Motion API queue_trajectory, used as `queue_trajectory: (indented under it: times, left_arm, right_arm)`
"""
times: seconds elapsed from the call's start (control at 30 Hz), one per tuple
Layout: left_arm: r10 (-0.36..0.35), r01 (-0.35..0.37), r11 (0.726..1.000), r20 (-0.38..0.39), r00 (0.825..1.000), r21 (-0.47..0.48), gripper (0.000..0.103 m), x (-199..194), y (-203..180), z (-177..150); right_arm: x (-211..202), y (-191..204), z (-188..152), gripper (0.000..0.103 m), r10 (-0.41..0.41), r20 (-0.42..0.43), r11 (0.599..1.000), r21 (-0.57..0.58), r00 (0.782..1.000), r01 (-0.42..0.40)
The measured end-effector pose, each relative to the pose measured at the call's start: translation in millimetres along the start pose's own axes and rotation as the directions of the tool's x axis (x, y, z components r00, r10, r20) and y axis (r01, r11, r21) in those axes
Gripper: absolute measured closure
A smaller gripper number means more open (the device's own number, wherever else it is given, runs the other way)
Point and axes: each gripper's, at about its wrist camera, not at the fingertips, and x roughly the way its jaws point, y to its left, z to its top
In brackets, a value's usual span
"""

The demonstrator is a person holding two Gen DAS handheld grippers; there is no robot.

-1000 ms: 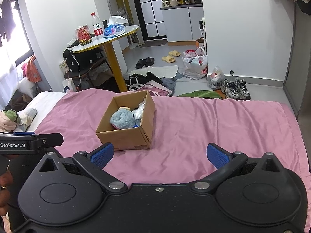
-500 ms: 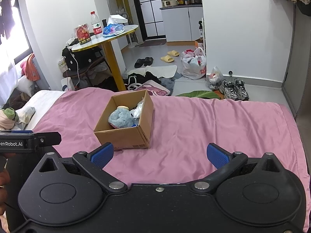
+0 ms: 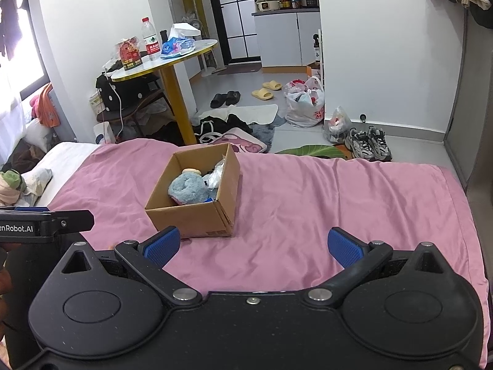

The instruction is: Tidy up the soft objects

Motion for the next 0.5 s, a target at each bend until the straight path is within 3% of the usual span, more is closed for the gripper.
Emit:
queue_trajectory:
  times: [0.5]
  left_arm:
    - [-0.004,0.004,1.000,-0.015,1.000,0.008,0.000,8.3,3.3,4.2]
  right_arm:
    - [12.8,3.6,6.0,0.000,-0.036,-0.008,0.999,-0.003,0.999,0.036]
